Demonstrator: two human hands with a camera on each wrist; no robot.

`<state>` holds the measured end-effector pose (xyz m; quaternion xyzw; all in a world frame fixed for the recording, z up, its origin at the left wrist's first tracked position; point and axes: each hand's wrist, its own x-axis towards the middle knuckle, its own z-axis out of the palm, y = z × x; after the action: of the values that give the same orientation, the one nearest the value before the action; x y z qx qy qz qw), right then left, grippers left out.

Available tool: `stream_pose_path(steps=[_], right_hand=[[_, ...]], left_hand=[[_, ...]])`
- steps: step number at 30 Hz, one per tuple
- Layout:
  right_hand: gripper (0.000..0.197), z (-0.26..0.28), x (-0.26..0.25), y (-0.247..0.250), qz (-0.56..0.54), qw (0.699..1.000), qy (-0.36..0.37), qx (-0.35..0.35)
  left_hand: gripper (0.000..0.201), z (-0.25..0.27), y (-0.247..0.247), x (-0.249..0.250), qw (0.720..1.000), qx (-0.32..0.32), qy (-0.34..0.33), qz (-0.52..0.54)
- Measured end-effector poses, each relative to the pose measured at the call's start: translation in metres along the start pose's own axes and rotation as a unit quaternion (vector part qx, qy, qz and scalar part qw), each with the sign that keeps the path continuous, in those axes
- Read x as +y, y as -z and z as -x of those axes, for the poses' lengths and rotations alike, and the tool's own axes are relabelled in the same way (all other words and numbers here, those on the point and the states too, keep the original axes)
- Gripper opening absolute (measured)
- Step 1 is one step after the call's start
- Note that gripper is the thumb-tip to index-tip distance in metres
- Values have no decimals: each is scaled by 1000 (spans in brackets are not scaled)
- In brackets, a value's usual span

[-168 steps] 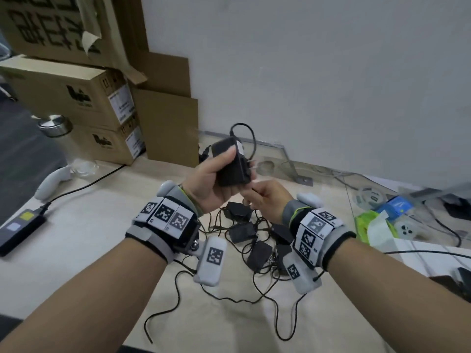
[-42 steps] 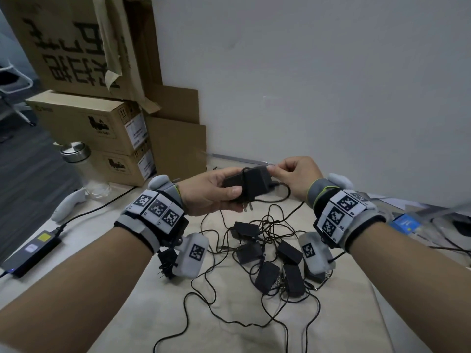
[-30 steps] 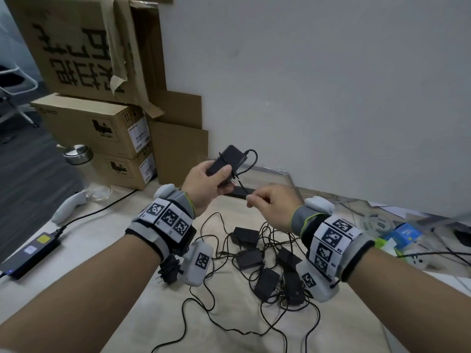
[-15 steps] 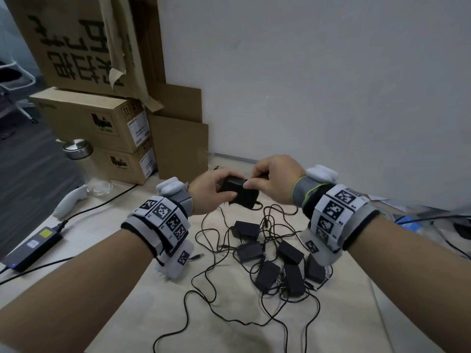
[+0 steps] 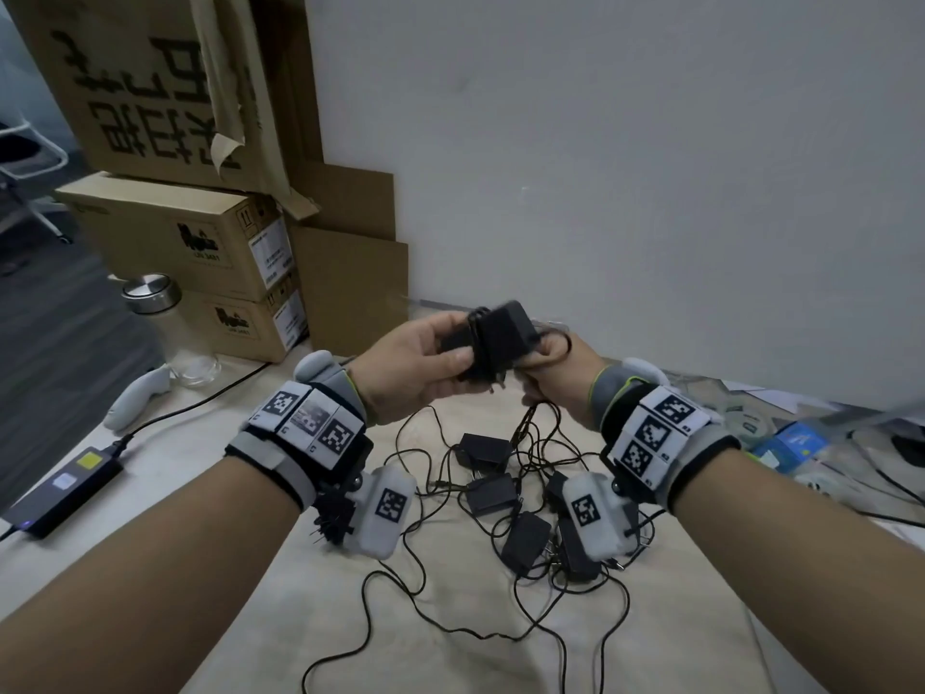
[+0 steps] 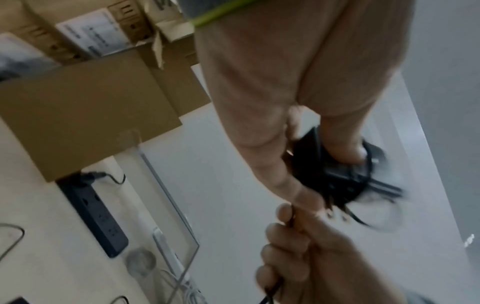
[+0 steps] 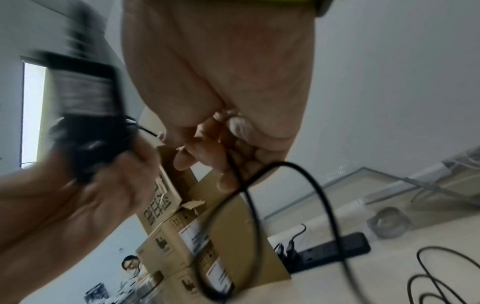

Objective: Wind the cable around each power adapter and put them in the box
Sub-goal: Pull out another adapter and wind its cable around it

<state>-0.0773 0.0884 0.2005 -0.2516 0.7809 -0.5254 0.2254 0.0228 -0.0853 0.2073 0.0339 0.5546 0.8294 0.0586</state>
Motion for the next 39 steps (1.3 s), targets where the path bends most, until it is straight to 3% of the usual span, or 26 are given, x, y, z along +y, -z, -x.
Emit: stream_pose_path(steps=[3, 5, 9, 15, 17, 21, 24, 28, 30, 32, 39], right_hand=[[34, 8, 5, -12, -24, 998, -31, -39], [35, 11, 12, -18, 37, 996, -23, -82], [36, 16, 12, -24, 116, 985, -34, -125], [47, 18, 17, -19, 234, 963, -62, -120], [44, 19, 14, -18, 280, 950, -59, -122], [44, 16, 7, -15, 263, 962, -5, -71], [37, 14, 0, -14, 163, 987, -7, -10], [27, 16, -12, -13, 250, 967, 52, 26], [25, 11, -16, -11, 293, 952, 82, 37], [24, 2, -13, -5, 309, 944, 101, 57], [23, -7, 8, 7, 210, 969, 83, 103]], left_hand=[[30, -7, -1, -3, 991, 119, -56, 17], [24, -11, -1, -6, 980, 175, -87, -31], [25, -13, 0, -5, 965, 234, -116, -22], [22, -15, 9, 5, 938, 310, -154, 9], [25, -15, 15, 1, 922, 342, -154, -97], [32, -16, 36, -11, 837, 357, -135, -391], [33, -13, 47, -16, 800, 332, -96, -490], [34, -10, 47, -24, 779, 268, -14, -566], [35, -8, 43, -28, 782, 212, 5, -585], [35, -6, 40, -30, 806, 157, 9, -571], [38, 6, 28, -9, 928, 3, 23, -372]])
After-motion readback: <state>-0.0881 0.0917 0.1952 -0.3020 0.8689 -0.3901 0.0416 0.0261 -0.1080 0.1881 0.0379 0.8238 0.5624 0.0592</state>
